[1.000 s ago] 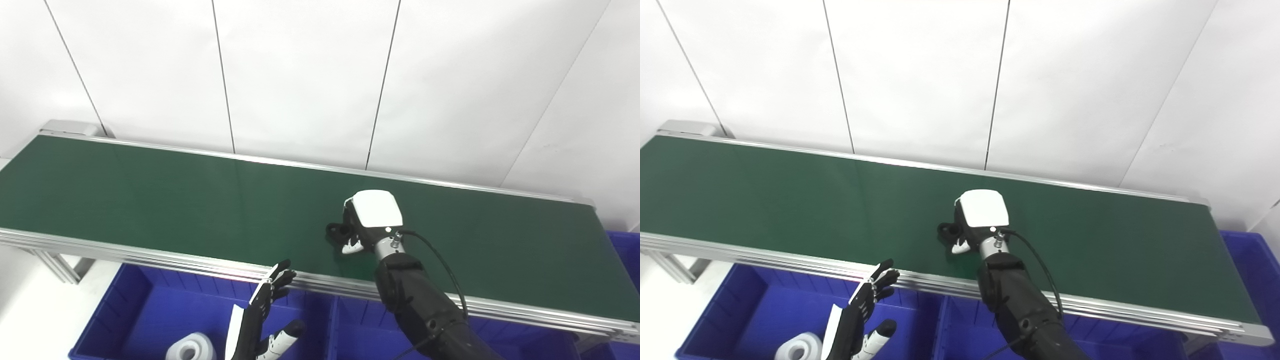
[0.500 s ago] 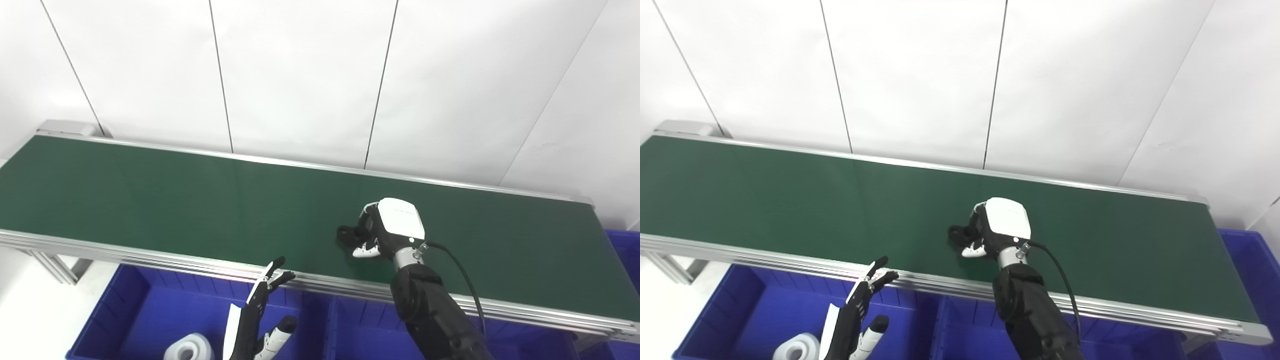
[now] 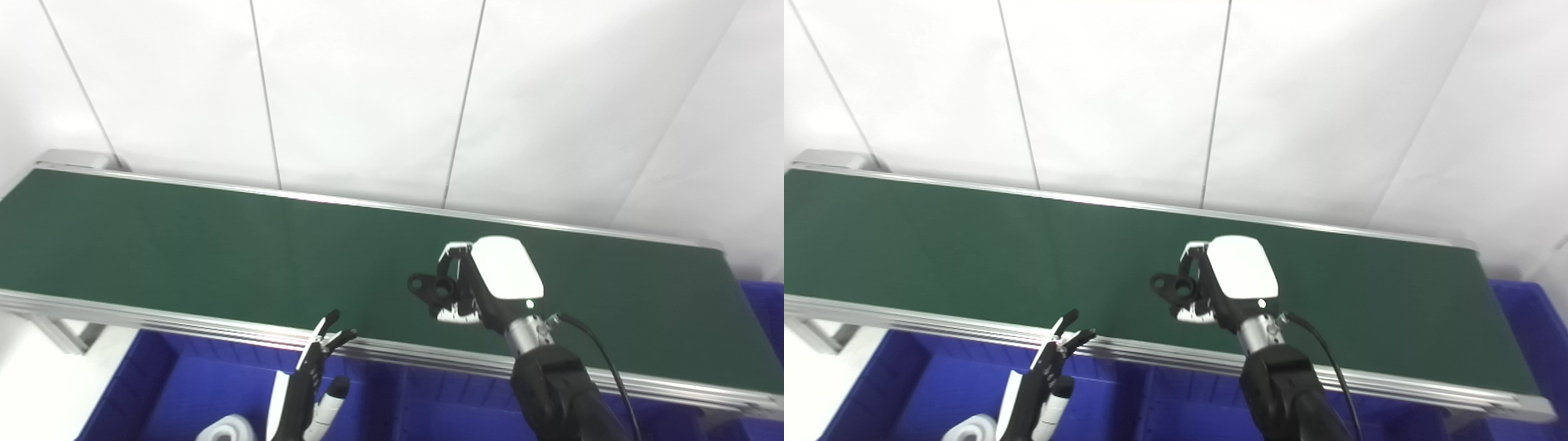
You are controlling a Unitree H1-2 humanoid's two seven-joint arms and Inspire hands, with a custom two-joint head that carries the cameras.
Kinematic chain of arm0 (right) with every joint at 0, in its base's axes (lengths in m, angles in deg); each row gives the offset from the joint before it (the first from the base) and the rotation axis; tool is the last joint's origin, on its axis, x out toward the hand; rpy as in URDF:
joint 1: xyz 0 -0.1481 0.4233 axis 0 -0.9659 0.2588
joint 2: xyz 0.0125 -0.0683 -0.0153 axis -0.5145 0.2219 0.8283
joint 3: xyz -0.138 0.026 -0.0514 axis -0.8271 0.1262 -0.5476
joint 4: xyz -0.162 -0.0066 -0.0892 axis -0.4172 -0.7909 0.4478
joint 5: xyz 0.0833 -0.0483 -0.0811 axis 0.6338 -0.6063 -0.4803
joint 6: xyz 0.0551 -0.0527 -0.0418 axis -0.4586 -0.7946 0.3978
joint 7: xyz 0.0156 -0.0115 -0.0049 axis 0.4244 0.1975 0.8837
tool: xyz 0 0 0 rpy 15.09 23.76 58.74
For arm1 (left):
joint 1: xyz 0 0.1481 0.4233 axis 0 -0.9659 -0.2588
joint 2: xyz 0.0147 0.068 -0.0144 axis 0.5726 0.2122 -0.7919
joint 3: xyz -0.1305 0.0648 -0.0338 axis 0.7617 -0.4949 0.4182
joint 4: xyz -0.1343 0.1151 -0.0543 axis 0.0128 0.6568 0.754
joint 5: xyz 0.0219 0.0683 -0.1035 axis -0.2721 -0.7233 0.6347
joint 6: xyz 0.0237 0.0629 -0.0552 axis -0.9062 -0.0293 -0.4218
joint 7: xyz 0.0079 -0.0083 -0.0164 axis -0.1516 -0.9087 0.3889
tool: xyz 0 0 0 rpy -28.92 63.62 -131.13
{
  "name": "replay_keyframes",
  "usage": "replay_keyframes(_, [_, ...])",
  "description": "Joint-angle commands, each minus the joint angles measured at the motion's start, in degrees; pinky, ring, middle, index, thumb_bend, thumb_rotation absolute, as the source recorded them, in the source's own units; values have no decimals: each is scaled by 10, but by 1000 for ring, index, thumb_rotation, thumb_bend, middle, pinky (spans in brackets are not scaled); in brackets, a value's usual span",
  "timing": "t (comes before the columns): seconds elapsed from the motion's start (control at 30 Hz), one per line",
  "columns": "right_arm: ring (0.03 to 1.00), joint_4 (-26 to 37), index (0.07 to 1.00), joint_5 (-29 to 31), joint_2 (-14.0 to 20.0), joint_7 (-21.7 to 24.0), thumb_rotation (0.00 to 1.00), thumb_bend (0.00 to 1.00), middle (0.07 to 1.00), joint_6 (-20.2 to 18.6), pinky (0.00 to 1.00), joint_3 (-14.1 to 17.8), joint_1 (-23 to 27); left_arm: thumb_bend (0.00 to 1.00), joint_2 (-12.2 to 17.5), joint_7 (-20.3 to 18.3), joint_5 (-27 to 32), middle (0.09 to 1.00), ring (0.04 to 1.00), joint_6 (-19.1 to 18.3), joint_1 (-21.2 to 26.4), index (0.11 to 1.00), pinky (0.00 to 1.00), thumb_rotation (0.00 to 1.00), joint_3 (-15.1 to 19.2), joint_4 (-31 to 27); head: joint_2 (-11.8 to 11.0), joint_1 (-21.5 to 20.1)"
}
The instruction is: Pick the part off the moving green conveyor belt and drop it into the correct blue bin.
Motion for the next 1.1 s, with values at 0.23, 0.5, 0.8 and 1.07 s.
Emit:
replay_keyframes(0.23, [207,113,479,-45,30,101,146,503,288,-28,149,38,-71,713,32,-41,82,766,833,-53,15,907,889,905,26,-77,80,-78])
replay_keyframes(0.5, [201,132,484,-59,32,132,146,504,288,-22,145,57,-114,763,41,-61,117,768,859,-137,21,929,935,895,36,-144,120,-94])
replay_keyframes(0.8, [180,101,480,-59,35,130,143,503,260,-1,122,55,-136,784,37,-69,122,767,851,-166,15,927,954,889,37,-169,122,-85])
replay_keyframes(1.07, [293,76,601,-99,49,140,349,748,422,-12,200,42,-133,769,32,-69,123,765,853,-175,15,917,953,877,37,-172,119,-77])
